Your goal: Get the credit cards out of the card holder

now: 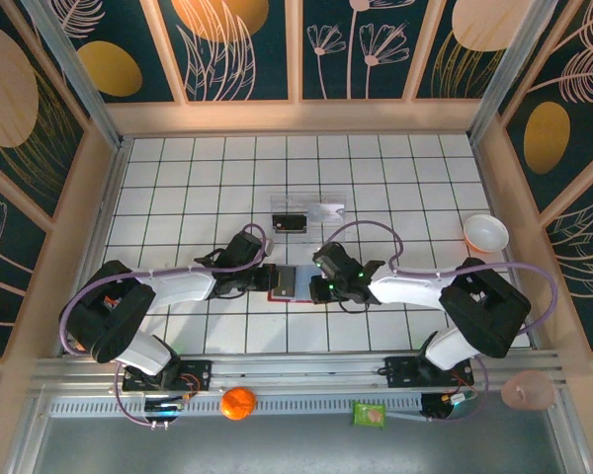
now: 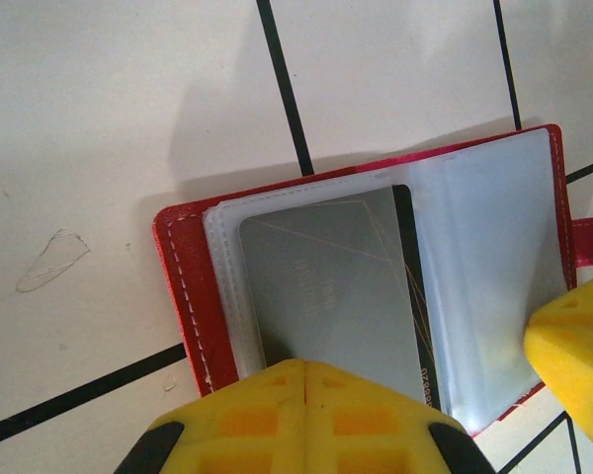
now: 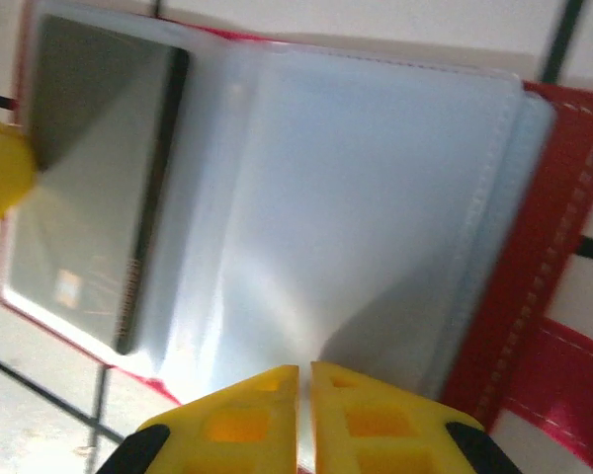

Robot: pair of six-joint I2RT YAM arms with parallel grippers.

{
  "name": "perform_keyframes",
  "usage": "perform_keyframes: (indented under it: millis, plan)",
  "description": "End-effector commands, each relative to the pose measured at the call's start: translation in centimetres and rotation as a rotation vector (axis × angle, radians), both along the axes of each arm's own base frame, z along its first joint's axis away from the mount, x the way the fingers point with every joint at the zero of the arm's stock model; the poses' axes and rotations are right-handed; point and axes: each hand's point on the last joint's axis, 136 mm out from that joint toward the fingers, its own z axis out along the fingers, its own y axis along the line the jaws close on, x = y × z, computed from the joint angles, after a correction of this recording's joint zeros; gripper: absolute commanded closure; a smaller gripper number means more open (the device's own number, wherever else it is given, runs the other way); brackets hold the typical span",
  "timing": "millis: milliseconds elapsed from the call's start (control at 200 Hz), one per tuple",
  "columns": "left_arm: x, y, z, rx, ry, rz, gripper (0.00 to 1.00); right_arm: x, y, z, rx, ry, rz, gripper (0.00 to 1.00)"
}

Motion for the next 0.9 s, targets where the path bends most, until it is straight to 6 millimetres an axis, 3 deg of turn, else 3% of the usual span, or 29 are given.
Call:
perform_keyframes:
  millis: [0,170,235,365,570,756,891]
  plan:
    - [-0.6,0.3,-0.5,0.010,0.014,-0.007,1.00,0.6,-1.5,-0.2,-0.052,-0.027,-0.065,0.87]
    - [-0.2,-0.5,2.1,-0.061,-0.034,-0.020,1.00,2.1,0.6,4.7,0.053,-0.136,-0.019,0.84]
    - [0.0,-0.8,3.4,-0.091,-0.063,-0.022,0.92,2.2,2.0,6.7,0.125,-0.147,0.025,0.82]
    - [0.1,-0.8,3.9,-0.093,-0.075,-0.019,0.91,1.6,5.4,8.5,0.291,-0.084,0.127,0.71]
    - [0.3,-0.6,2.5,-0.076,-0.068,-0.002,0.92,1.9,7.8,6.3,0.348,0.034,0.135,0.70]
    - [0.8,-1.0,3.0,-0.099,-0.092,-0.002,0.86,2.7,7.2,3.7,0.310,0.095,0.051,0.70]
    - [0.6,-1.1,2.5,-0.100,-0.081,-0.010,0.84,3.0,6.8,2.9,0.307,0.102,0.014,0.71]
